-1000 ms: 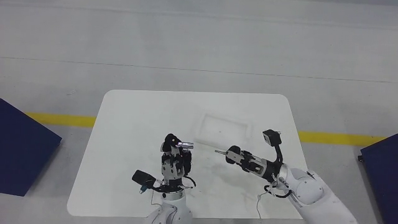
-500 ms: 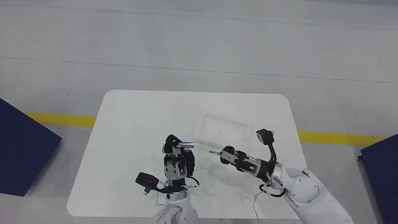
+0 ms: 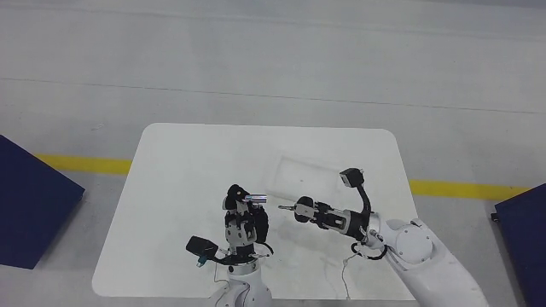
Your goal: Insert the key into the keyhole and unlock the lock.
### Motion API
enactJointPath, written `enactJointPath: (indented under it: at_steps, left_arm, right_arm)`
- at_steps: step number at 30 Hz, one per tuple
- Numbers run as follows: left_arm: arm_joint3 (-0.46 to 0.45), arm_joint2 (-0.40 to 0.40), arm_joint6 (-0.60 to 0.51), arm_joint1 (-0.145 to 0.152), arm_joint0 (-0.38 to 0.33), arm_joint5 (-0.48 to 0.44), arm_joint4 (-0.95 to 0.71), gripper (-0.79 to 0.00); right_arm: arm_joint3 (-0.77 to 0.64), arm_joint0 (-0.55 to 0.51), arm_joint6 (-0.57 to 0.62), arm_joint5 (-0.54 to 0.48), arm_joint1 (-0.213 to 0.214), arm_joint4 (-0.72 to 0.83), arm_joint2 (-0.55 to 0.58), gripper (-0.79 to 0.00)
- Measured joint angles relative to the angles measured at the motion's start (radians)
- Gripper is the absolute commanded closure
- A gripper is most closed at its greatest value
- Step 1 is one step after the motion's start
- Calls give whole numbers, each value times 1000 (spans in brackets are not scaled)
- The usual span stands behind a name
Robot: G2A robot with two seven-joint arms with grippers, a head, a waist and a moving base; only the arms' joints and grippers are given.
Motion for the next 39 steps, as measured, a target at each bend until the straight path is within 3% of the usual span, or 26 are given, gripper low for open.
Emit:
enactJointPath:
  at_steps: [9,39]
  left_arm:
    - [0,0,0,0,0,0,0,0]
    - [0,0,0,0,0,0,0,0]
  right_arm:
    - [25,52,21,54,-13,9,-24,0]
    - [-11,53,-20,169,-36,13,-41,0]
